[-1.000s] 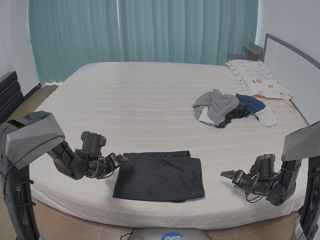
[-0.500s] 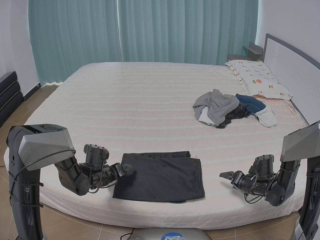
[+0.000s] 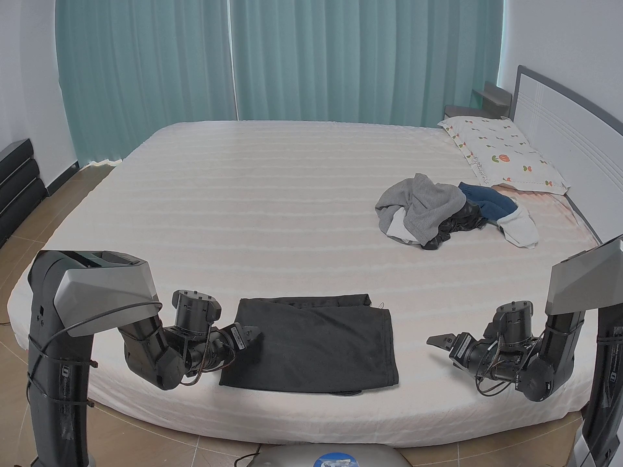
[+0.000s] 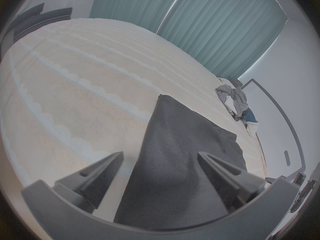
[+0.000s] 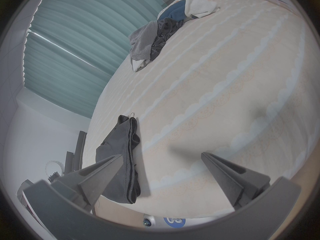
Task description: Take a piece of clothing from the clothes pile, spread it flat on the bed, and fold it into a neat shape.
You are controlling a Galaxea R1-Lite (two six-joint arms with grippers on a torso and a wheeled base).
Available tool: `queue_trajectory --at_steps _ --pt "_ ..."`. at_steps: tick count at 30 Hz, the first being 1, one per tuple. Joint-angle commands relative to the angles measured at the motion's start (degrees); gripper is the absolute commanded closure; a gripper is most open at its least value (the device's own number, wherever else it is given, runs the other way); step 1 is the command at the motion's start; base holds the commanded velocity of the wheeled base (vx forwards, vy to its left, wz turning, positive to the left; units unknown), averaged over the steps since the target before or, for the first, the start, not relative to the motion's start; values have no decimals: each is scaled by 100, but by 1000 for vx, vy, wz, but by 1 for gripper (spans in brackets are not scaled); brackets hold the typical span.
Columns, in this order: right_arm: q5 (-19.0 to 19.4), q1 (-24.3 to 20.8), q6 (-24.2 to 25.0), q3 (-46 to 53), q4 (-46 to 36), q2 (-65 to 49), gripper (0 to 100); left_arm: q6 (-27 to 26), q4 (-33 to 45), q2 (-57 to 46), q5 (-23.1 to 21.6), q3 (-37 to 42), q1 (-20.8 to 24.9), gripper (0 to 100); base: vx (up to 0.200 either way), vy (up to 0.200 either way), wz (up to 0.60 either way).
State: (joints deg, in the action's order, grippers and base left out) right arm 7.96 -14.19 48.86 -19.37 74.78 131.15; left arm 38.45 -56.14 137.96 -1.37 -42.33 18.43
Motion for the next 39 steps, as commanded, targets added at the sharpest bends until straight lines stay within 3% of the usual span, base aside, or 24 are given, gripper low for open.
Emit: queue_trajectory --at_steps 1,27,39 --pt "4 -5 1 3 2 7 0 13 -2 12 -4 -4 2 100 0 0 0" --pt "-5 -5 1 30 2 34 0 224 59 -147 -4 93 -15 100 0 0 0" --pt "4 -5 10 21 2 34 0 356 24 -199 5 172 -68 100 0 200 0"
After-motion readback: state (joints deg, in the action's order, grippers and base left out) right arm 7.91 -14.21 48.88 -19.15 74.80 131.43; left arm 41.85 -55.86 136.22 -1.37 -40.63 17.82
